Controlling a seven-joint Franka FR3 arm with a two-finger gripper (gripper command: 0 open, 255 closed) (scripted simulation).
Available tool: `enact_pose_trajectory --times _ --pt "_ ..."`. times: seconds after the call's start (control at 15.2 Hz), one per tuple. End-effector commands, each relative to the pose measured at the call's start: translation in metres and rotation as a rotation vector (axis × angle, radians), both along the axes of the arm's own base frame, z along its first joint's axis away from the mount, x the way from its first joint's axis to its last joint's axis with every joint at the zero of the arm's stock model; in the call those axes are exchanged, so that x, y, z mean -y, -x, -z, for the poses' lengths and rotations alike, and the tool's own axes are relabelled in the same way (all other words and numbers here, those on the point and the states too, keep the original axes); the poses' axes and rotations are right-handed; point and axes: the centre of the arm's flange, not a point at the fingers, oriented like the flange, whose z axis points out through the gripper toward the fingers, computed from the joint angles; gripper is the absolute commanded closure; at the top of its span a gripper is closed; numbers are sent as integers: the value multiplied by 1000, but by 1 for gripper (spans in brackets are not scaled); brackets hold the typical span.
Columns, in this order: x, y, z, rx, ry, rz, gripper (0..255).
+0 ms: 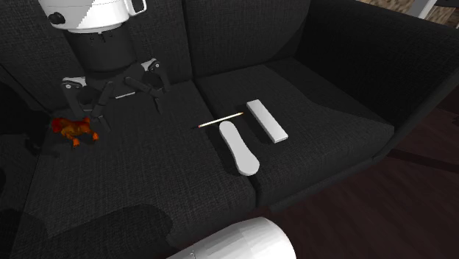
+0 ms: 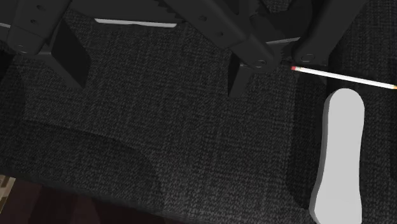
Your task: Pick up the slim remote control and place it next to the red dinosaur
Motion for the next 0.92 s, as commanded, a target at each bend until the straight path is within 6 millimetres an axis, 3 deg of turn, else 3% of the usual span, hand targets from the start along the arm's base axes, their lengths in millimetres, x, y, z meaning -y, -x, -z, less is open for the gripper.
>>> enact_pose_trajectory --times 0.0,0.86 --pt "0 0 0 0 0 0 0" --pt "132 -7 107 62 7 52 0"
